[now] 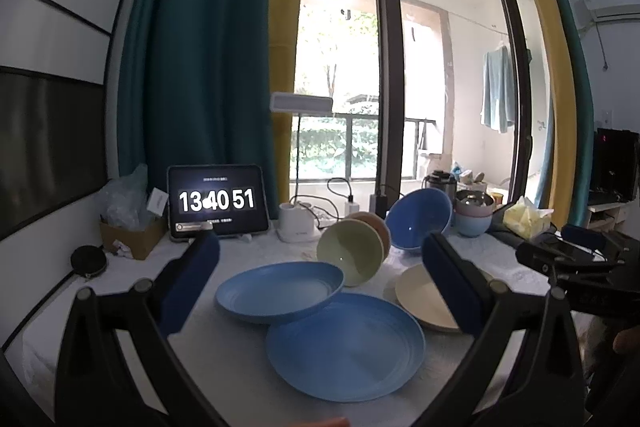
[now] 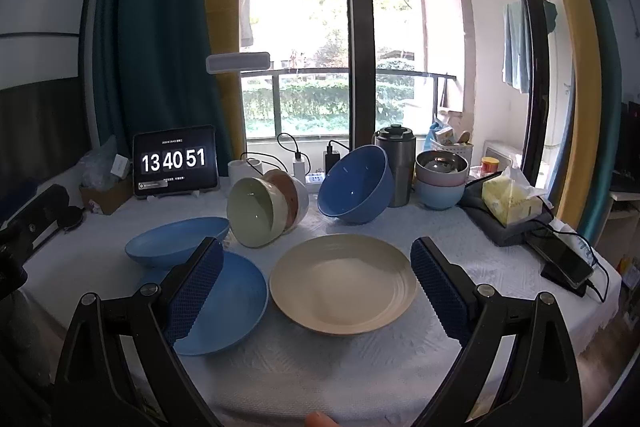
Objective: Organize plates and bowls
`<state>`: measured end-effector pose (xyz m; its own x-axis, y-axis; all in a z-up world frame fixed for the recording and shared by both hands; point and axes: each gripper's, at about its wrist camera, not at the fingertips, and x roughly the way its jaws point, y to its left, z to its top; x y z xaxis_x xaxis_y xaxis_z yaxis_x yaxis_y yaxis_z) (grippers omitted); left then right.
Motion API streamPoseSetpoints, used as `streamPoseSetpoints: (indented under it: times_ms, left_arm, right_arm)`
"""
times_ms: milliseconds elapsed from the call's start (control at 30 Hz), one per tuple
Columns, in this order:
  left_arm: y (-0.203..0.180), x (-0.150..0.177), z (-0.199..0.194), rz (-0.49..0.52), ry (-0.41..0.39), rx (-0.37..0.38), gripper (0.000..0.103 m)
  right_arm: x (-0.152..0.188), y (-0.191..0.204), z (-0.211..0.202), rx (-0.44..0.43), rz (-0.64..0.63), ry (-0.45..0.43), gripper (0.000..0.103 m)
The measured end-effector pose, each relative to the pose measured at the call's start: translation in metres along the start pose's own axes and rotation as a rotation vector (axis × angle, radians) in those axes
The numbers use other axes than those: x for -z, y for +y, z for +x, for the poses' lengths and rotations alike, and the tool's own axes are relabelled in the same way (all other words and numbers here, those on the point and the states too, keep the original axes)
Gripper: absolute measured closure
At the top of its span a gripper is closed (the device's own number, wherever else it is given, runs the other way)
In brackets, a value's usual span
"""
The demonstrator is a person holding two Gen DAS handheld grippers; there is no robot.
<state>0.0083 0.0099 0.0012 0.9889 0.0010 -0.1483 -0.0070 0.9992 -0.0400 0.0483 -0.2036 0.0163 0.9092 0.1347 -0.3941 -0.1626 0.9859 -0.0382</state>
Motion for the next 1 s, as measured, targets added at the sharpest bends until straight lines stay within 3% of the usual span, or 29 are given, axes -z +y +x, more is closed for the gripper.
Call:
streamPoseSetpoints:
  times_ms: [1000]
  left_arm:
    - [0.0057,0.0035,-0.0040,-0.018,-0.008,-0.021,0.001]
  right_arm:
    - [-0.0002,-0.0004,0.0007,0.011,-0.001,-0.005,0.006]
